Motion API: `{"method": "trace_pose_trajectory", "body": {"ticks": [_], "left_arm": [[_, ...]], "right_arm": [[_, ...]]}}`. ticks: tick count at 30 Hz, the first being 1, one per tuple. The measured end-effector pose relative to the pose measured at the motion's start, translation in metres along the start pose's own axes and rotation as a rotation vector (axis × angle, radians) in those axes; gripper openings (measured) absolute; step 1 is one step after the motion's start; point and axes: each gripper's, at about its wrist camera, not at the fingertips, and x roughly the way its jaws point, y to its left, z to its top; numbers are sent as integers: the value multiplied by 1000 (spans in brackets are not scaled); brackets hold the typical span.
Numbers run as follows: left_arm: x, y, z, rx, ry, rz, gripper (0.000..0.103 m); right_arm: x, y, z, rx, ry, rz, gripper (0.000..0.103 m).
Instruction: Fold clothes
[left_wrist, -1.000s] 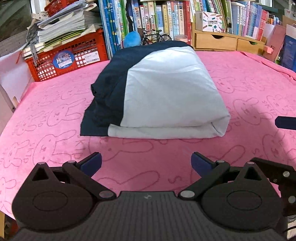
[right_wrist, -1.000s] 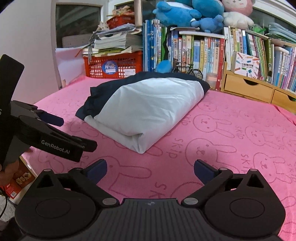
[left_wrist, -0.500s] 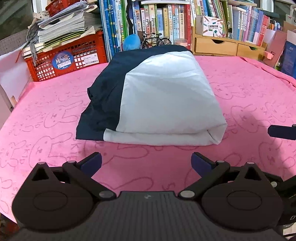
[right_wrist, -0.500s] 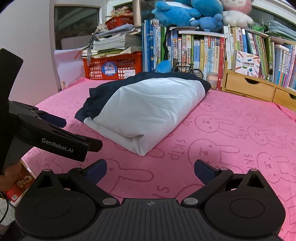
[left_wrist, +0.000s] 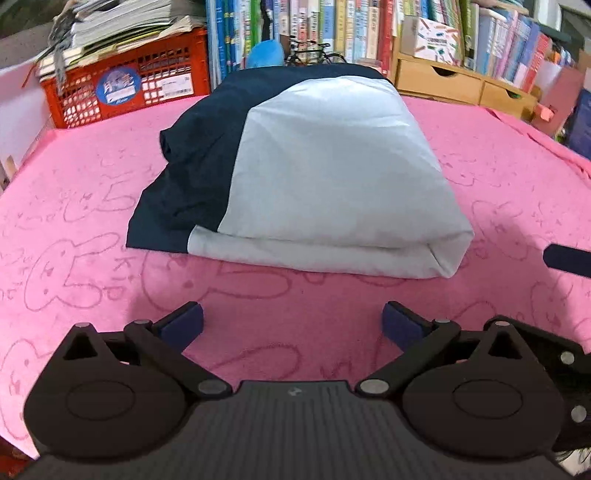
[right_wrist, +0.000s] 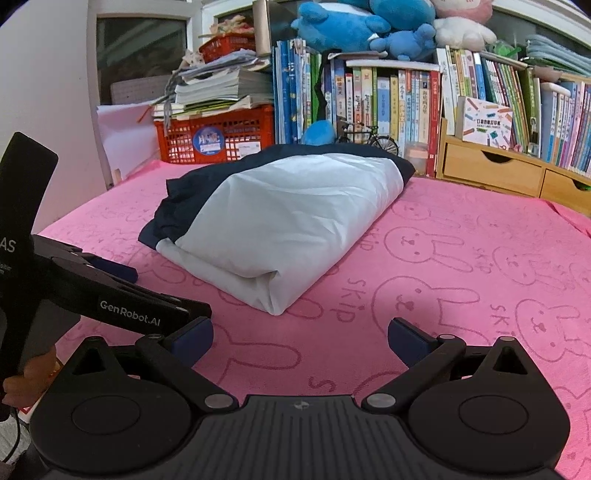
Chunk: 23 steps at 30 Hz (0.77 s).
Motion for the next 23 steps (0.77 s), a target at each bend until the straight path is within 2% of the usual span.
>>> {"method": "trace_pose_trajectory", "body": {"ticks": [6,23], "left_arm": [[-2,-4,-12,-25,-86,24,103],[-2,0,-9,-30,-69,12,103]], "right_arm": [[5,3,-1,0,-13,-15,103],[15,1,-1,17,14,-21,103]]}}
